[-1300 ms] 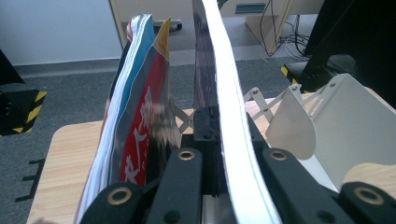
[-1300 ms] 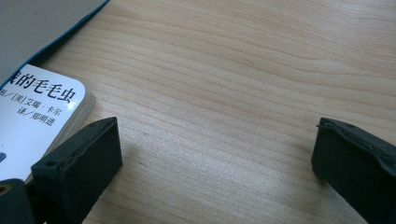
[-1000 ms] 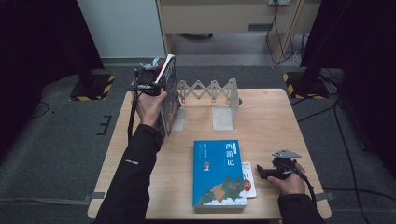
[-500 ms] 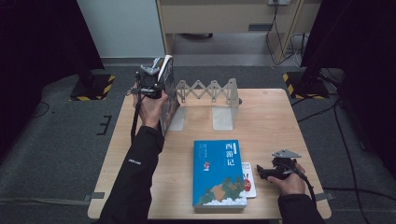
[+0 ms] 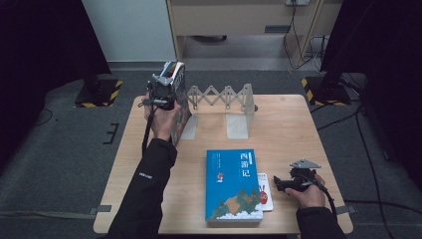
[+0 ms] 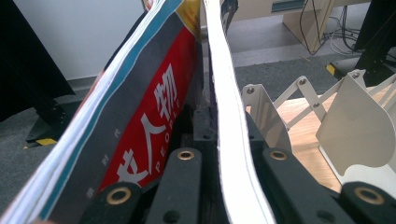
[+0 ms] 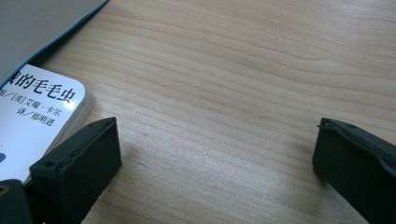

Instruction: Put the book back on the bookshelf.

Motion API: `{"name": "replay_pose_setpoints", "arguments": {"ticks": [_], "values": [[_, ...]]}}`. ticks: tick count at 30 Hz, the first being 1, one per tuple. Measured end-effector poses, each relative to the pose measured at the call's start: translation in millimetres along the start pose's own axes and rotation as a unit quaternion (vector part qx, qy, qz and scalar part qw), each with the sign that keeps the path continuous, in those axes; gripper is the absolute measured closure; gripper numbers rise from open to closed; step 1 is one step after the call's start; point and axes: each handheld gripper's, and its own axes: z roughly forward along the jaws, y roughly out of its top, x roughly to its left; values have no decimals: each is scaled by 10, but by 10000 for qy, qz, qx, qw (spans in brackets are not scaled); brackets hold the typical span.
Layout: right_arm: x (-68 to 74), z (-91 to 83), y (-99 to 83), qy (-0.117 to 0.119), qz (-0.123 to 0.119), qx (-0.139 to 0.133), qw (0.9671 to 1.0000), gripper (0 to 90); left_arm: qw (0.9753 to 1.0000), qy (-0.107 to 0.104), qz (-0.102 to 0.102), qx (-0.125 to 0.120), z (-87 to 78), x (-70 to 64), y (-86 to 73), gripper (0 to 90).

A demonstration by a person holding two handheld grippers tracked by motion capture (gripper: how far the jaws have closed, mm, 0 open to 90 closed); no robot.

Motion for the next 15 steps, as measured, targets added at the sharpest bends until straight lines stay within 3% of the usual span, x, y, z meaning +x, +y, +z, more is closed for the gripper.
{"name": "replay_pose_setpoints", "arguments": {"ticks": [7, 15], "values": [[0, 0, 0, 0, -4, 2, 10000, 14, 9999, -36, -156, 42, -19, 73, -88, 811], [0, 0, 0, -1, -6, 1, 10000, 14, 9998, -77, -160, 57, -63, 108, -138, 796]]}}
